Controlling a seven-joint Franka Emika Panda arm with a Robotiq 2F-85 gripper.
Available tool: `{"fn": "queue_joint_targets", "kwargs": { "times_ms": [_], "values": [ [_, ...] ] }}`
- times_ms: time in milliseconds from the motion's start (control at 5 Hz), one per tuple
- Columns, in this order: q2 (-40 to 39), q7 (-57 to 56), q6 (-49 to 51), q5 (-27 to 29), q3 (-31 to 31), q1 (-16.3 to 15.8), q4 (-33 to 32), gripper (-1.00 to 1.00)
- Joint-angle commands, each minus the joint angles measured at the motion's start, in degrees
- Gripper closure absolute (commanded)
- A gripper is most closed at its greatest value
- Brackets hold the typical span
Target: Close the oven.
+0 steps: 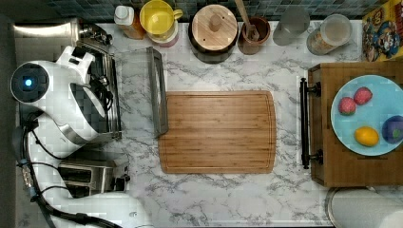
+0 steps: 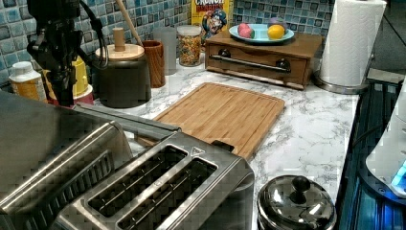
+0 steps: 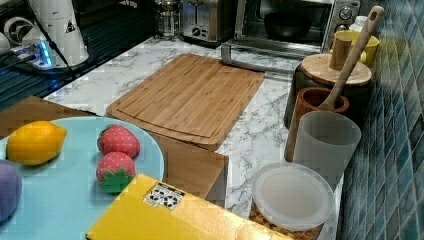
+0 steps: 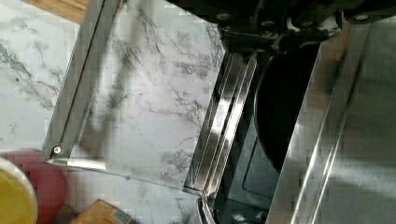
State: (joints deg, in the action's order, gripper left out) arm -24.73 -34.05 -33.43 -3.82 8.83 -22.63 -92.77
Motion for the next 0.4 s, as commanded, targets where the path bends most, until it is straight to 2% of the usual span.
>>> {"fn": "queue_joint_targets", "kwargs": {
  "times_ms": [200, 400],
  "values": [
    [2.77, 1.16, -0.23, 1.38, 2.57, -1.65, 3.2, 1.0],
    [2.8, 1.03, -0.25, 1.62, 2.06, -2.09, 3.2, 1.0]
  ]
}}
